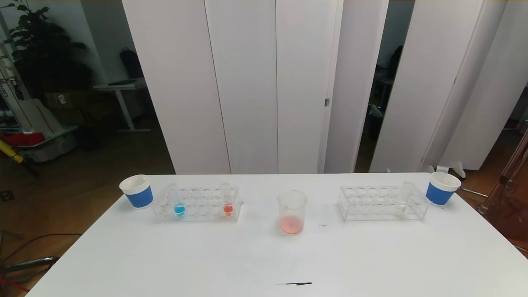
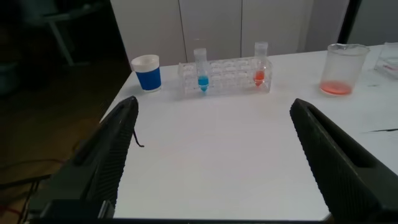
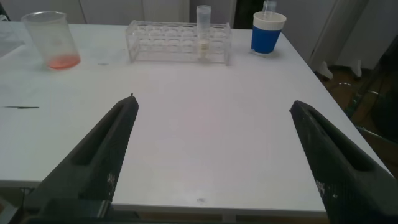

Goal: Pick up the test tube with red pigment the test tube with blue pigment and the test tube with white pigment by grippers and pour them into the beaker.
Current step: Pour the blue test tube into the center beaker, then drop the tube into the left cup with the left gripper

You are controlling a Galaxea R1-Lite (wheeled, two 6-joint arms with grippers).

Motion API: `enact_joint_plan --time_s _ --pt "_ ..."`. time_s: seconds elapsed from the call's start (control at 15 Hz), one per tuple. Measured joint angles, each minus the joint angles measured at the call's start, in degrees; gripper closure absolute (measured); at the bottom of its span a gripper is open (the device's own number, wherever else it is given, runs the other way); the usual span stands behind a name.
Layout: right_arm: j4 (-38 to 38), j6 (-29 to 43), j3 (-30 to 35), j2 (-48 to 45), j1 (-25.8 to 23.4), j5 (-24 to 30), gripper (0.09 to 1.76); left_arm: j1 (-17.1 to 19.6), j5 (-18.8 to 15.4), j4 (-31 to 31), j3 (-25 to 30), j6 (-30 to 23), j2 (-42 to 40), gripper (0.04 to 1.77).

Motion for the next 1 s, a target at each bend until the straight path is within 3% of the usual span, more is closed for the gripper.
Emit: enact_joint_plan --time_s 0.2,0.6,0.8,1.0 --pt "0.0 0.0 0.0 0.0 0.0 0.0 0.10 0.0 0.2 0.5 -8.7 0.1 6.5 0.07" --pt "0.0 0.0 0.0 0.0 0.0 0.0 0.10 0.0 0.8 -2.7 -24.2 -0.1 28.2 0.07" --pt "0.0 0.0 0.0 0.0 0.0 0.0 0.10 0.0 2.4 -9.6 -26.8 -0.4 39.3 0.07" --pt "0.0 0.0 0.0 0.0 0.0 0.0 0.10 -0.3 4.1 -17.6 -25.9 -1.2 50.2 0.07"
